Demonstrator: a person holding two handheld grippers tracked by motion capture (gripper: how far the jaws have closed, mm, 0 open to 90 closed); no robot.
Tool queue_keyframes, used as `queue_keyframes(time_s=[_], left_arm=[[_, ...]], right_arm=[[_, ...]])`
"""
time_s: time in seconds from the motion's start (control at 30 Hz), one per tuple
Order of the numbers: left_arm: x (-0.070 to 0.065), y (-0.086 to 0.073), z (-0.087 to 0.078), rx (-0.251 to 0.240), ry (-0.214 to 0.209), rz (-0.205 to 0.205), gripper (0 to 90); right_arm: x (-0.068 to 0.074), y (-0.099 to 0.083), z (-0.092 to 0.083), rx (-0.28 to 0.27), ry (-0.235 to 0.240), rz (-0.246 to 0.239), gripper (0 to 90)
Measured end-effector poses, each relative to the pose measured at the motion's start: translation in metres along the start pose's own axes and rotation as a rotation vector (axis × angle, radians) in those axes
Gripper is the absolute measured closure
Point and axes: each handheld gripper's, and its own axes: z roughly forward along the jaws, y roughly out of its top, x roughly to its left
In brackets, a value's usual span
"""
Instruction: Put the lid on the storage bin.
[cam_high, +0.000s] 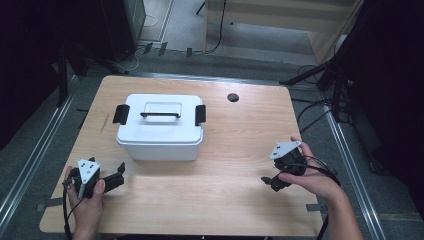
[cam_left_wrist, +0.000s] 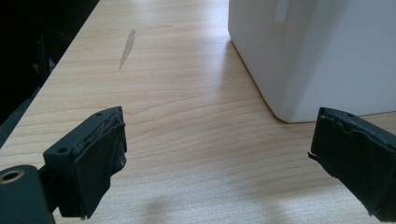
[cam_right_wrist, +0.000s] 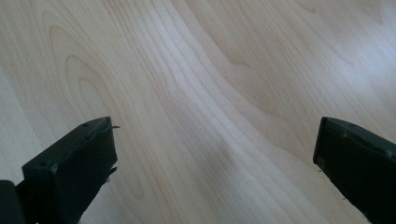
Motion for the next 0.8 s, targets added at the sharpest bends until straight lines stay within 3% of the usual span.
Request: queue_keyframes(time_s=[0.47, 0.8], left_arm=[[-0.001, -0.001, -0.001, -0.017, -0.001, 0.014, 4.1], [-0.002, -0.002, -0.003, -0.036, -0.014, 0.023, 4.1]], right_arm=[[0.011, -0.039, -0.006, -0.080, -0.021, 0.042, 0.0], [0.015, -0.072, -0.005, -0.084, -0.033, 0.084, 0.0]])
